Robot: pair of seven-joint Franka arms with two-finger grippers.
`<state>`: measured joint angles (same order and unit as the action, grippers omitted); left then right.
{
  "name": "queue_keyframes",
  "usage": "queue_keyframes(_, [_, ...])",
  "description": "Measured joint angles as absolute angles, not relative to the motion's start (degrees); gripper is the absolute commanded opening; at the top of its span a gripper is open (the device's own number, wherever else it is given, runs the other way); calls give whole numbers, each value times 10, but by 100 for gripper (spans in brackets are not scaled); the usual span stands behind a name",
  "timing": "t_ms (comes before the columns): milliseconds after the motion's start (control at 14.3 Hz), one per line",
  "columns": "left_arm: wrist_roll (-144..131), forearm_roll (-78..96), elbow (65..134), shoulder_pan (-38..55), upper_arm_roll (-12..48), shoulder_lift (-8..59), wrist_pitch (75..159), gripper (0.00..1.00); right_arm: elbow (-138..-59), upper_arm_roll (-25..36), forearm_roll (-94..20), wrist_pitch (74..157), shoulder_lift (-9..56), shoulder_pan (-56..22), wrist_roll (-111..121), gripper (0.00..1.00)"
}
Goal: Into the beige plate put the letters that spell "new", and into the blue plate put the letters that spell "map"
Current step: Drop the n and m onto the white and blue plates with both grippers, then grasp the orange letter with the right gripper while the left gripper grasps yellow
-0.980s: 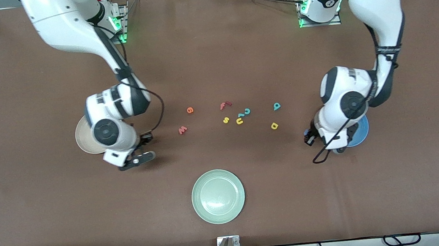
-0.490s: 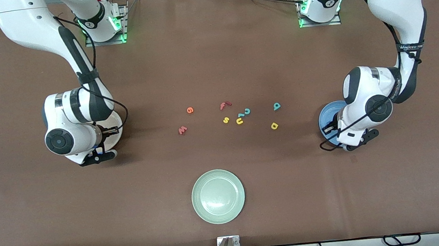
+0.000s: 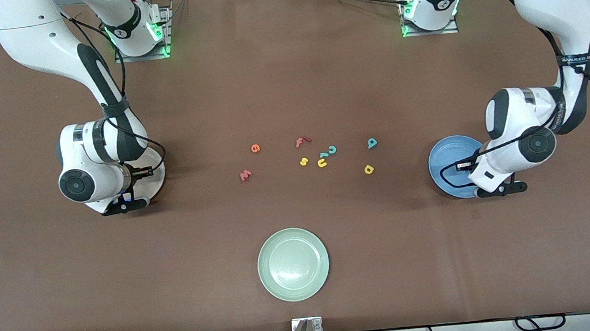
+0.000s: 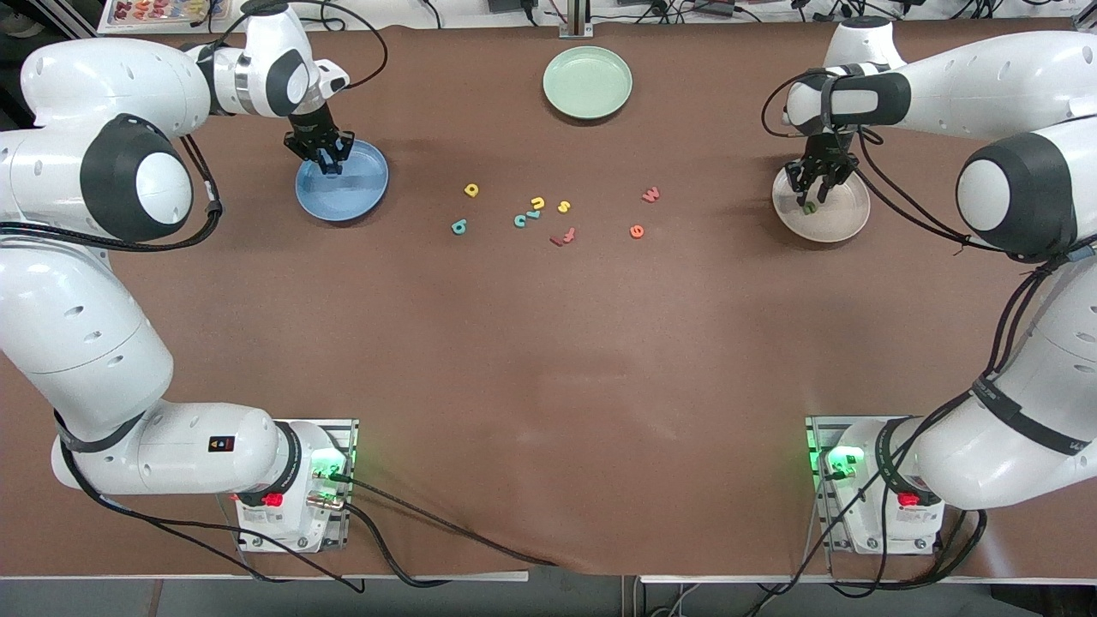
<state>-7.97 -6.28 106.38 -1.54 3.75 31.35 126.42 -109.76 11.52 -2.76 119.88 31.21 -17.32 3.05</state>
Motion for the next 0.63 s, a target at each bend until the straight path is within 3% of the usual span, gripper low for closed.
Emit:
queue_keyframes(140, [-71,-63,1068,-14,42,313,1272,100,-1072,112,-28,1173,302,-178,30,100])
queue_keyframes(350, [-71,-63,1065,-8,54,309,1280,100,-1013,107,-29,1119,283,-211,30,100])
queue_keyframes(630, [-90,-61,1043,-7,107,302,1279,100,-998,102,-63,1143,283,-309,17,100])
